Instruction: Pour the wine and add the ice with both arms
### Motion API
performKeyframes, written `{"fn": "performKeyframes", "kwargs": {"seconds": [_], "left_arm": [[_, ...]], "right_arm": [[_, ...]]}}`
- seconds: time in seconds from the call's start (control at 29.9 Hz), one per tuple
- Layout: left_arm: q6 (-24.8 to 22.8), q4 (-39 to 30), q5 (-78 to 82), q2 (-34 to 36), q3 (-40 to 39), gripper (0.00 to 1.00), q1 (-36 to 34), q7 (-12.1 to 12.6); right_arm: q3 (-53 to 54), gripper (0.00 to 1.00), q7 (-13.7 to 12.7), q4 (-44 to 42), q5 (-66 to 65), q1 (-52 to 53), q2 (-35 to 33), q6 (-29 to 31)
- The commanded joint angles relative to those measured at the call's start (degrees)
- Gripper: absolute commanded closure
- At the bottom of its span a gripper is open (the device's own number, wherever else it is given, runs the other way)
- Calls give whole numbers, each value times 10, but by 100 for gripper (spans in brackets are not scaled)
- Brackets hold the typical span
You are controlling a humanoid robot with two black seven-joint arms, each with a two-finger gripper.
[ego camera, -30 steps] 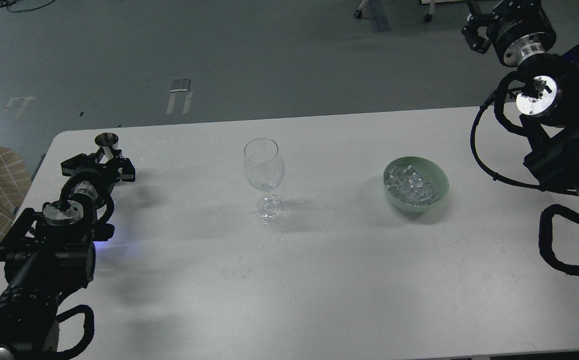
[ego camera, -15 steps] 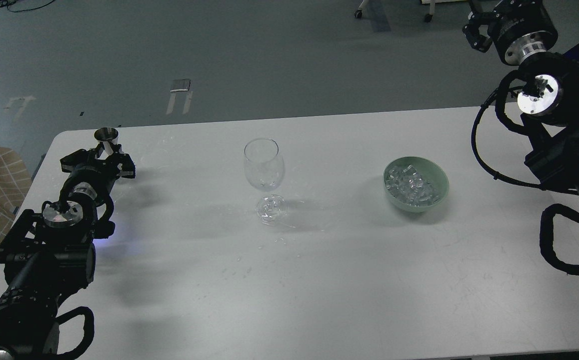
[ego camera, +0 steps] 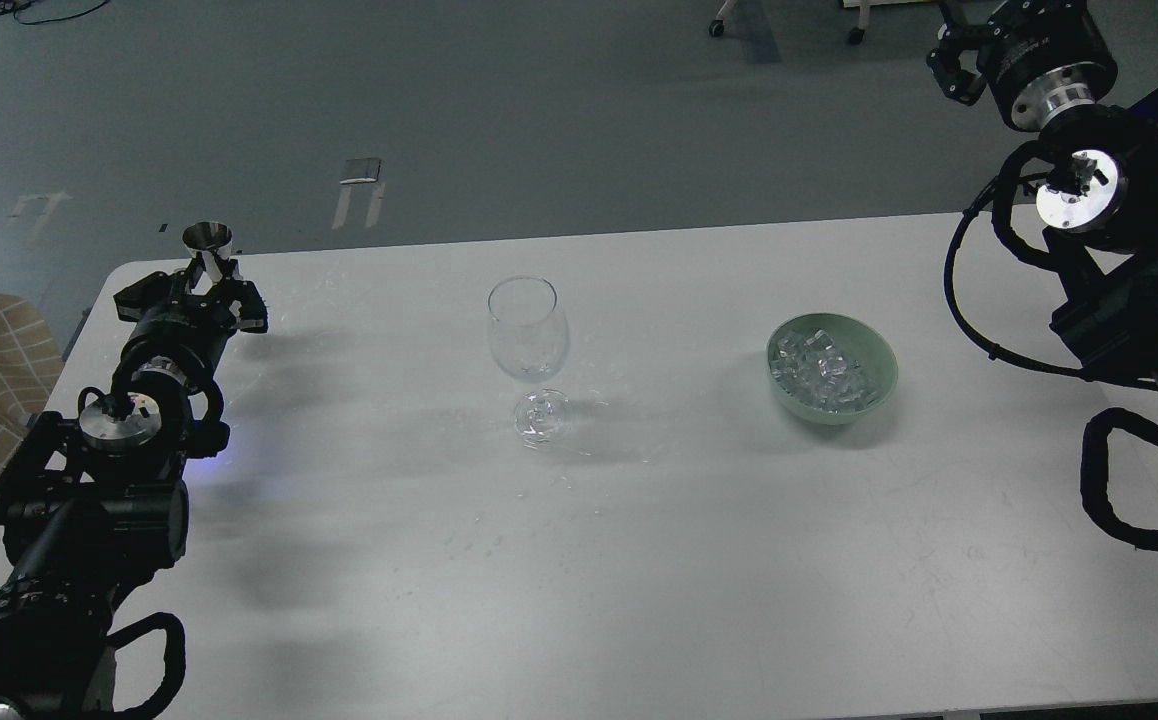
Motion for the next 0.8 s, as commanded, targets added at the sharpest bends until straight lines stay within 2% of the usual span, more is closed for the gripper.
{"fn": "performKeyframes", "kwargs": {"seconds": [0.0, 0.3, 0.53, 0.77], "left_arm": [[0, -32, -9, 4, -1, 67, 10, 0], [0, -90, -11, 6, -13, 67, 30, 1], [5, -168, -10, 4, -12, 69, 59, 0], [1, -181, -10, 6, -14, 74, 62, 0]], "right_arm": [[0, 0, 0, 0, 1, 1, 1, 0], [0, 0, 0, 0, 0, 0, -1, 0], [0, 0, 0, 1, 1, -1, -7, 1], [0, 0, 0, 1, 1, -1, -8, 1]]}}
